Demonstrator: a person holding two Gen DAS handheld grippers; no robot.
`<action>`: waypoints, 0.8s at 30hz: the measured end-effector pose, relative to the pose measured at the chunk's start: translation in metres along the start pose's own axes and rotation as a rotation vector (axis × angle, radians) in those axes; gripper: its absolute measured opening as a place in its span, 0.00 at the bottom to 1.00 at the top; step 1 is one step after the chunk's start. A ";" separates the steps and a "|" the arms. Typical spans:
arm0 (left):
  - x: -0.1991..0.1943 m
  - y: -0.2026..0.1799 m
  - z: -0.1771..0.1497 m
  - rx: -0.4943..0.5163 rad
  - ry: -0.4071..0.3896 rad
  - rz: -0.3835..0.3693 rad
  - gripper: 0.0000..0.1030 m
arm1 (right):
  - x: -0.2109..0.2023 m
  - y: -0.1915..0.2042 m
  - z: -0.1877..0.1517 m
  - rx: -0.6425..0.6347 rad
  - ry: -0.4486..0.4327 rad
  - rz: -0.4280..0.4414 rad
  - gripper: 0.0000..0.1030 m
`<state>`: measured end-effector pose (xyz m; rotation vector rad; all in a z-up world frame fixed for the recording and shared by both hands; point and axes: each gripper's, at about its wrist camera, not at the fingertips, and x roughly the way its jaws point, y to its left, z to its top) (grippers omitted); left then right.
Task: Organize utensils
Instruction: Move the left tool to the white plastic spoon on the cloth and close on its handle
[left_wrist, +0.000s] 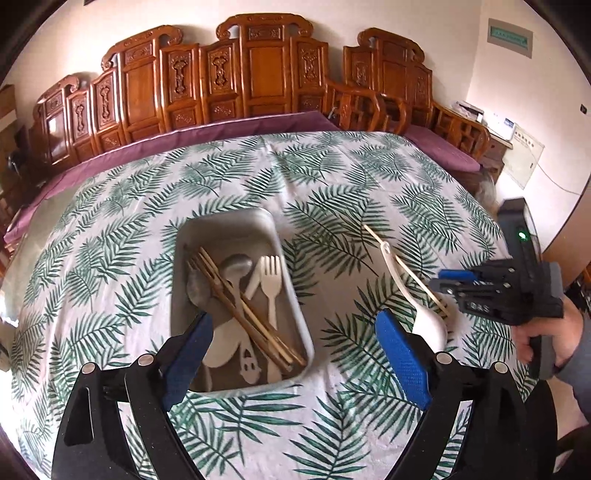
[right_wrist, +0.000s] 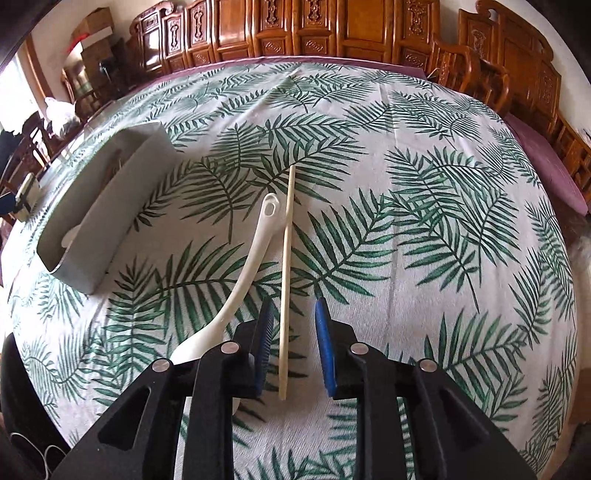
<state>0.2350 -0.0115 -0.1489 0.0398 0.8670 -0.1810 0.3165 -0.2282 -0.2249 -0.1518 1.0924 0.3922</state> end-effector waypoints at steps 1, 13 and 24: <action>0.001 -0.003 -0.001 0.003 0.004 -0.005 0.83 | 0.002 0.000 0.001 -0.006 0.003 0.000 0.24; 0.014 -0.032 -0.008 0.035 0.049 -0.039 0.83 | 0.025 0.011 0.018 -0.098 0.047 0.005 0.24; 0.028 -0.051 -0.008 0.043 0.087 -0.062 0.83 | 0.018 -0.004 0.010 -0.058 0.066 0.045 0.06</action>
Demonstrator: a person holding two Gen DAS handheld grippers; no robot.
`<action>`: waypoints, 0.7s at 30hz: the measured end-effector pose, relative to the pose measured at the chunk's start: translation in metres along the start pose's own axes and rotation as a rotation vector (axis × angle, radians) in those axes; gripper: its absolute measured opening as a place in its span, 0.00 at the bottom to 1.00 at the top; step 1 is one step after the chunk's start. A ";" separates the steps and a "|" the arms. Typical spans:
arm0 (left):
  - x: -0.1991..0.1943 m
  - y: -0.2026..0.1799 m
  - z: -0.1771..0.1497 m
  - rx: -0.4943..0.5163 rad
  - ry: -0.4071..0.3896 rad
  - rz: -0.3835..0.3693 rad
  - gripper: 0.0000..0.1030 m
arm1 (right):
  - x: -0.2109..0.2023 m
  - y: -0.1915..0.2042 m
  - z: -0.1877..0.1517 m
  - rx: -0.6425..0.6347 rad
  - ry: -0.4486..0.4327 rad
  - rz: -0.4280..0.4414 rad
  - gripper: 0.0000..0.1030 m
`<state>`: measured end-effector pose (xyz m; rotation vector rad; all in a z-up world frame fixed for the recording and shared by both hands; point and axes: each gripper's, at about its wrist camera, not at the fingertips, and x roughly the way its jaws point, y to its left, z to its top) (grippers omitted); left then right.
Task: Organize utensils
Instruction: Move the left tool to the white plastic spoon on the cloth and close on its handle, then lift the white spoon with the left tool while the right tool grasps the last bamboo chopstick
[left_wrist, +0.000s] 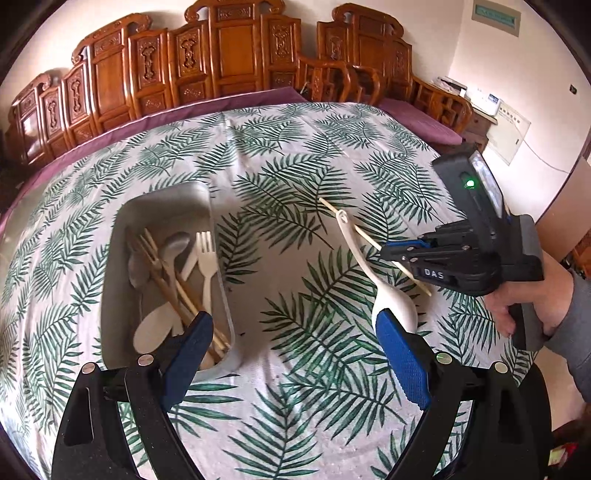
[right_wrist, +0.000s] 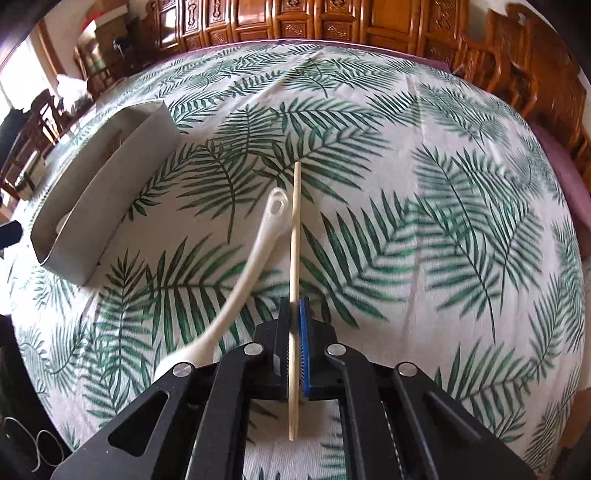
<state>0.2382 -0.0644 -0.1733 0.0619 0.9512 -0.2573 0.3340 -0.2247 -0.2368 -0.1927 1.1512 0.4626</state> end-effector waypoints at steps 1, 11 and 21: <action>0.002 -0.003 0.001 0.002 0.004 -0.005 0.83 | -0.002 -0.002 -0.005 0.001 0.000 -0.002 0.06; 0.024 -0.030 0.007 -0.016 0.047 -0.068 0.83 | -0.039 -0.024 -0.061 0.106 -0.039 -0.014 0.06; 0.061 -0.062 0.024 -0.006 0.105 -0.086 0.83 | -0.076 -0.044 -0.100 0.185 -0.098 -0.003 0.06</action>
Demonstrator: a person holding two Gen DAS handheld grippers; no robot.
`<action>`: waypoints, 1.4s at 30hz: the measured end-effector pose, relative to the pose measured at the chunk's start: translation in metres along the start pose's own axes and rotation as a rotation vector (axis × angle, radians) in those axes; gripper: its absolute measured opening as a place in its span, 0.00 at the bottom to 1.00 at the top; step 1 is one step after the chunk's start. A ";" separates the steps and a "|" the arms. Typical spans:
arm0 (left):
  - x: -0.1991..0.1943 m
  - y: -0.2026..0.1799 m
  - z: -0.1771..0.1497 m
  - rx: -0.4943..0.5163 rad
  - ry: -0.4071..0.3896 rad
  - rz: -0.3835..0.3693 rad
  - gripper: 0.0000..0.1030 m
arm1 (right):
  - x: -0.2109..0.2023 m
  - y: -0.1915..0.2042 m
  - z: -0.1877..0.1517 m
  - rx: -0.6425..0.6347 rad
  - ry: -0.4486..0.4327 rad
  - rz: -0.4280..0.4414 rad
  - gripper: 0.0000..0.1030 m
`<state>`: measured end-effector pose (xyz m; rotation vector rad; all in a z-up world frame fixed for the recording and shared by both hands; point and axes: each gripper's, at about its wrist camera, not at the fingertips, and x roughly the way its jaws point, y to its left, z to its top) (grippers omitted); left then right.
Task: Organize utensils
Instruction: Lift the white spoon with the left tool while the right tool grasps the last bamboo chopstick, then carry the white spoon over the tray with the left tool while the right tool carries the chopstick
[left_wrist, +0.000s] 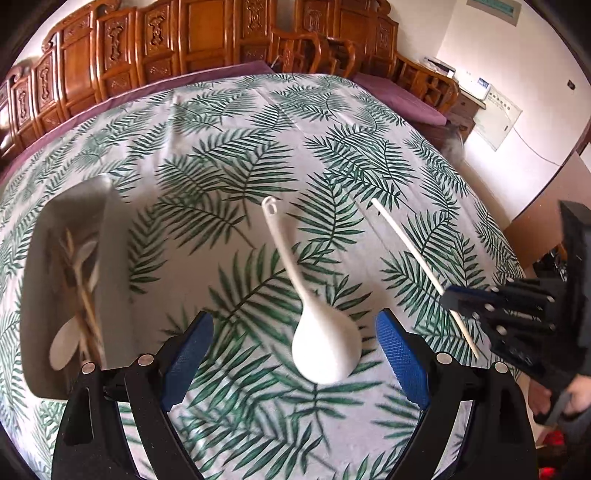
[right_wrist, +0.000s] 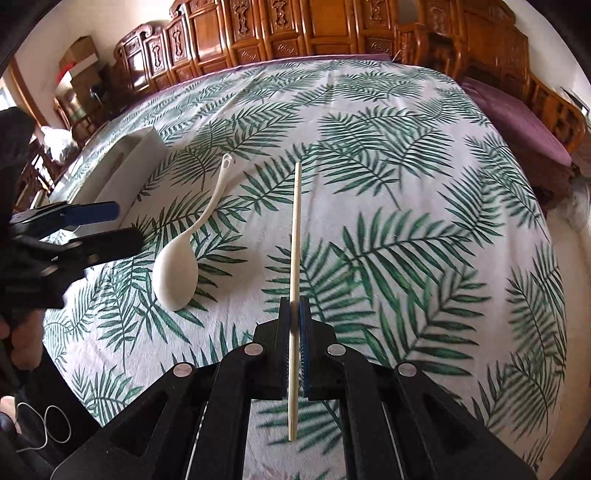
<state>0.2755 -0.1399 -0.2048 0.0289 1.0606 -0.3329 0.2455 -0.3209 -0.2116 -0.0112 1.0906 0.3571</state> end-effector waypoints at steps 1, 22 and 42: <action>0.005 -0.002 0.003 -0.002 0.012 0.000 0.82 | -0.001 -0.001 -0.001 0.003 -0.002 0.000 0.06; 0.059 -0.013 0.016 0.026 0.174 0.014 0.24 | -0.008 -0.002 -0.016 0.019 -0.018 0.019 0.06; 0.020 -0.024 0.011 0.112 0.090 0.040 0.02 | -0.017 0.004 -0.012 0.001 -0.048 0.002 0.06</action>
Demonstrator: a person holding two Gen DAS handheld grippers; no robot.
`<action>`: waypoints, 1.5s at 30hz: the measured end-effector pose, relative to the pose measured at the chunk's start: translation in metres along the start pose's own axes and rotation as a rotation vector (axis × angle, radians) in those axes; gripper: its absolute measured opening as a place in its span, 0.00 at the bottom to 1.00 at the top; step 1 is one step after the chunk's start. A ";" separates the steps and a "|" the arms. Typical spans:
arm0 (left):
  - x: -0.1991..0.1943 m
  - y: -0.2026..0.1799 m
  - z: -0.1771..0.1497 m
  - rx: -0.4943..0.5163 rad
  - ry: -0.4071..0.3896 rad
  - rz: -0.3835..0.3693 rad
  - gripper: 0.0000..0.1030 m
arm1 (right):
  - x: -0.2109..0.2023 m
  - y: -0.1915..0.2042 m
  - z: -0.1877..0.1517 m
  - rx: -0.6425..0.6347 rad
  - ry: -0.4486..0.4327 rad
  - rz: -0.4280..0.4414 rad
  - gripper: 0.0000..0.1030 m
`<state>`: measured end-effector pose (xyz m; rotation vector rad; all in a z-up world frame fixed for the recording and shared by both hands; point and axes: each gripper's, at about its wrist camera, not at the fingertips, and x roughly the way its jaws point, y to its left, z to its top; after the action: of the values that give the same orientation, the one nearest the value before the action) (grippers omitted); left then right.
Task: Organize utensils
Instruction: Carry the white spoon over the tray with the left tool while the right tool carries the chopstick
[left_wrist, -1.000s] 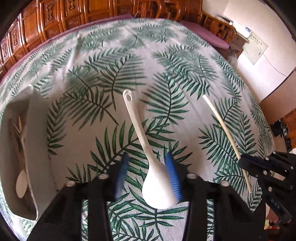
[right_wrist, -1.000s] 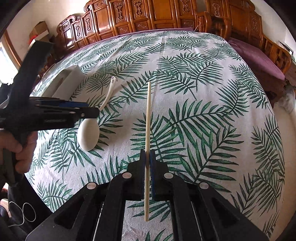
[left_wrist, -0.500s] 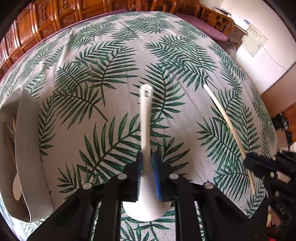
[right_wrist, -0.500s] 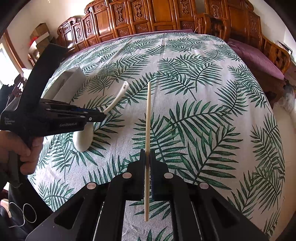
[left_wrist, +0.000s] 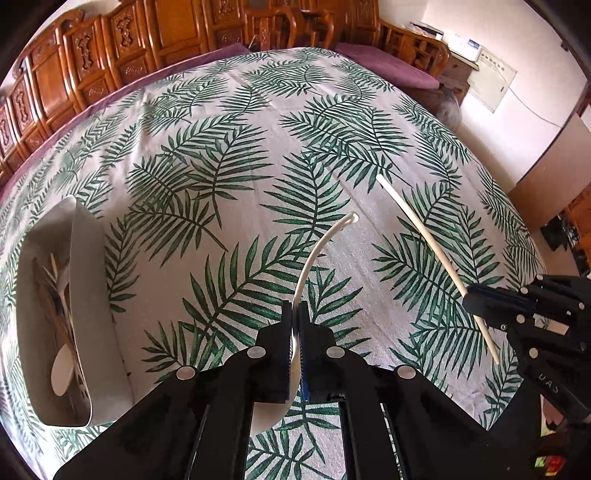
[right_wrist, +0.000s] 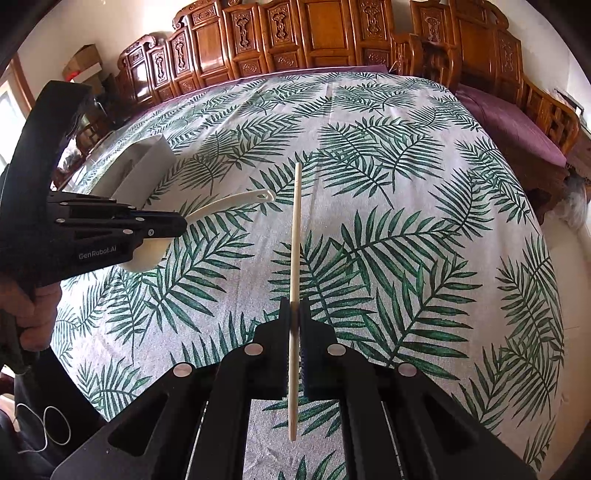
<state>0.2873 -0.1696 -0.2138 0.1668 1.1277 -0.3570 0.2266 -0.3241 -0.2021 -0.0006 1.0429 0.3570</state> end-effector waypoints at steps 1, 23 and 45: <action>-0.002 0.000 0.001 -0.002 -0.006 0.001 0.02 | -0.001 0.000 0.001 0.000 -0.001 -0.001 0.06; -0.085 0.077 -0.007 -0.122 -0.174 0.014 0.03 | -0.007 0.059 0.034 -0.071 -0.032 0.027 0.06; -0.077 0.200 -0.035 -0.332 -0.160 0.111 0.03 | 0.021 0.135 0.076 -0.170 -0.014 0.087 0.06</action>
<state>0.3006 0.0419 -0.1688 -0.0912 0.9989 -0.0795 0.2614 -0.1784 -0.1580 -0.1055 0.9980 0.5232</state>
